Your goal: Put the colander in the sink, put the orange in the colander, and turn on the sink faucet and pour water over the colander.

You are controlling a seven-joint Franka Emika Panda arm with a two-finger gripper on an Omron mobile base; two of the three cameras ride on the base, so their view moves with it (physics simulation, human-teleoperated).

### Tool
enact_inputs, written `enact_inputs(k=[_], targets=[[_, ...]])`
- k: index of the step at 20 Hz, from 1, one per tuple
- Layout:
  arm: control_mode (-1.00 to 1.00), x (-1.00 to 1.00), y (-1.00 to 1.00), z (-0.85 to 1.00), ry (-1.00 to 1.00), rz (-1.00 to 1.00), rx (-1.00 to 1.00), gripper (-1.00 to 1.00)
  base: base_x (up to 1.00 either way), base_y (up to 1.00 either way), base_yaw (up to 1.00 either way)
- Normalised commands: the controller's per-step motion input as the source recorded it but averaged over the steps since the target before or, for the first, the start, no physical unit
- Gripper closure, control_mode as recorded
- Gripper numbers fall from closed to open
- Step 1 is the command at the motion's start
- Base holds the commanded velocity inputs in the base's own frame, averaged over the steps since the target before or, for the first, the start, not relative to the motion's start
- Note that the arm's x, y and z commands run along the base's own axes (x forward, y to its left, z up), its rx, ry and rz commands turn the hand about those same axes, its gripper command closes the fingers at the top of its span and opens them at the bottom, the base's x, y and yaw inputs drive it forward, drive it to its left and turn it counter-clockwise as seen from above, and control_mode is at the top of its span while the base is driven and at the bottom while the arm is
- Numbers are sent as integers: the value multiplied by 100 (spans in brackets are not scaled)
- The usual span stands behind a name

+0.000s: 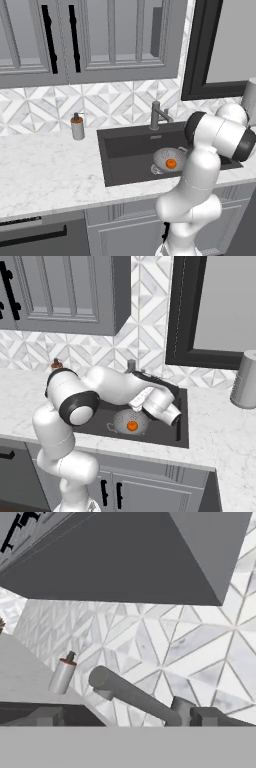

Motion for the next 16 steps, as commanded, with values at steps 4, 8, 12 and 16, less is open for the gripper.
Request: enact_inputs(k=[4,8,12,16], targets=[[-100,11,15,4,1,0,17,-100,0,0,0],[-100,14,13,21,0,0,13,-100,0,0,0],[-100,19,0,15,0,0,7,-100,0,0,0],[-100,23,0,3,2,0,0,-100,0,0,0]])
